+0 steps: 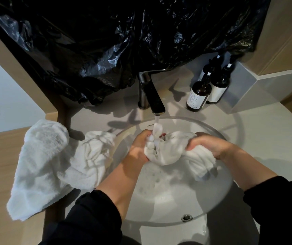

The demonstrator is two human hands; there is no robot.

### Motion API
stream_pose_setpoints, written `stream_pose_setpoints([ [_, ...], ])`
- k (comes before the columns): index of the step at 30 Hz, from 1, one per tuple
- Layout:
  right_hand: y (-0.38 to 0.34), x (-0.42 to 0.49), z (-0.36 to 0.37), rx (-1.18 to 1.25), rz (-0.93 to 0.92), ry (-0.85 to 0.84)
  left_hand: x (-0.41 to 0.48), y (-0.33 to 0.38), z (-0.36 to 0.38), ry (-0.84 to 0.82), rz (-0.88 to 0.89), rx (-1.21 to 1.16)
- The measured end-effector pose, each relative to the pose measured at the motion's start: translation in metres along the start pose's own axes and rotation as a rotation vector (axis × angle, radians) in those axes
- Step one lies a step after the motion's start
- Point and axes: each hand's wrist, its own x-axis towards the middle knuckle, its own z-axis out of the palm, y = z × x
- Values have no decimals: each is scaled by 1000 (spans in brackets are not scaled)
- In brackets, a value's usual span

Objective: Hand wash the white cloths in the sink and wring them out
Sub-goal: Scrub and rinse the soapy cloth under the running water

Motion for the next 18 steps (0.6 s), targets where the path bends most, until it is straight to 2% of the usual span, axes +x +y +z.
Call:
stream_pose_setpoints([
  [5, -4, 3, 6, 85, -94, 23, 2, 3, 0, 24, -4, -92],
  [9, -9, 7, 17, 281, -129, 43, 5, 3, 6, 51, -34, -185],
  [12, -13, 14, 27, 310, -126, 28, 11, -1, 3, 43, -30, -94],
  [16, -14, 20, 36, 394, -95, -49, 13, -6, -2, -103, 50, 151],
  [18, -14, 24, 37, 426, -131, -109, 12, -10, 1, -78, 44, 190],
])
